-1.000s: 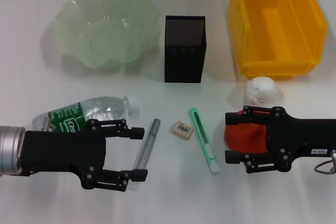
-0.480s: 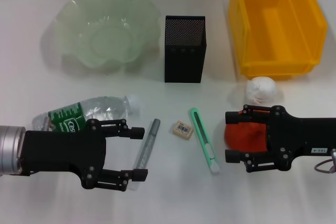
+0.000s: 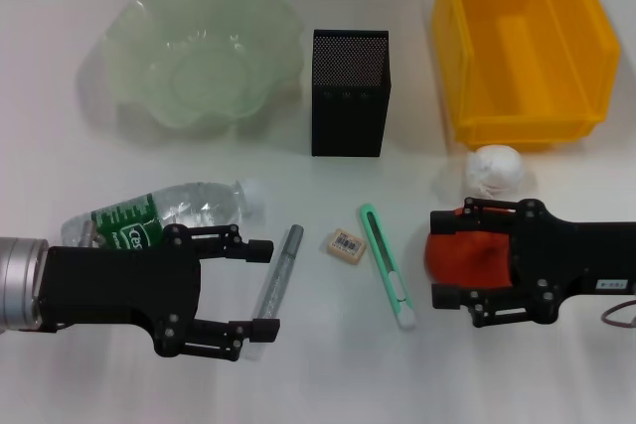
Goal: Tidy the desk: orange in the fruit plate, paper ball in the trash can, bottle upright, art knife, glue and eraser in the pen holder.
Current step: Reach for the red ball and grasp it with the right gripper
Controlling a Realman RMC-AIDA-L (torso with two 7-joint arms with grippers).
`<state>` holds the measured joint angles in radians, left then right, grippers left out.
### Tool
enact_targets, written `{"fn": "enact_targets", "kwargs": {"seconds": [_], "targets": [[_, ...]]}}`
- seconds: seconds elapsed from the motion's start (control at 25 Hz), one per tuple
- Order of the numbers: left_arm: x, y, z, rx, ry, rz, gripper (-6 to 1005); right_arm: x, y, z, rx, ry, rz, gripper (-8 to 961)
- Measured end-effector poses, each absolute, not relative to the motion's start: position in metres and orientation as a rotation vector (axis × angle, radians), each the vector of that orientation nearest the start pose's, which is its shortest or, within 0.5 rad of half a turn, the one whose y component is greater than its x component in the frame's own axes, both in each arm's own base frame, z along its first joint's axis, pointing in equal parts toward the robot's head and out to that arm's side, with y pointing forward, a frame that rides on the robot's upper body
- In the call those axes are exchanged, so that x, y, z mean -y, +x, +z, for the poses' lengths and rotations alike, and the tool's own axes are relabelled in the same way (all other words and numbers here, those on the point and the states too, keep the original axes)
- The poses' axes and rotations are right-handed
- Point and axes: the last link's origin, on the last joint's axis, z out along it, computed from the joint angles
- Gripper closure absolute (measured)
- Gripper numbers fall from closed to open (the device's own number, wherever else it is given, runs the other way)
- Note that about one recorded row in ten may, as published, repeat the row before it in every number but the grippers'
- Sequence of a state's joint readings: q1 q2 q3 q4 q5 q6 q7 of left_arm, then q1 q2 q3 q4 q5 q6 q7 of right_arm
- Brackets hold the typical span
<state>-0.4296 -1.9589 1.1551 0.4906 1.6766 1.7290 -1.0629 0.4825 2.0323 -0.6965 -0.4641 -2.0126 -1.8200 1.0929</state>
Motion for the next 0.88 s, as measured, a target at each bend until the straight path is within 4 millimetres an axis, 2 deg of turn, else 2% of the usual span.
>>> {"fn": "enact_targets", "kwargs": {"seconds": [0.12, 0.28, 0.32, 0.36, 0.64, 0.88], "targets": [[-0.263, -0.274, -0.014, 0.281, -3.027, -0.836, 207, -0.269, 0.271, -0.003, -0.401, -2.939, 0.956, 139], [-0.262, -0.274, -0.015, 0.286, -3.027, -0.842, 208, -0.275, 0.268, 0.02, -0.42, -2.958, 0.949, 139], [-0.262, -0.274, -0.015, 0.286, -3.027, -0.842, 208, -0.275, 0.268, 0.02, -0.42, -2.958, 0.949, 140], [-0.262, -0.274, -0.016, 0.289, -3.027, -0.844, 209, -0.281, 0.266, 0.029, -0.442, -2.97, 0.899, 140], [-0.26, -0.275, -0.017, 0.301, -3.024, -0.85, 211, -0.296, 0.255, 0.052, -0.475, -3.023, 0.761, 140], [-0.26, -0.275, -0.017, 0.306, -3.018, -0.858, 213, -0.315, 0.237, 0.075, -0.476, -3.073, 0.528, 140]]}}
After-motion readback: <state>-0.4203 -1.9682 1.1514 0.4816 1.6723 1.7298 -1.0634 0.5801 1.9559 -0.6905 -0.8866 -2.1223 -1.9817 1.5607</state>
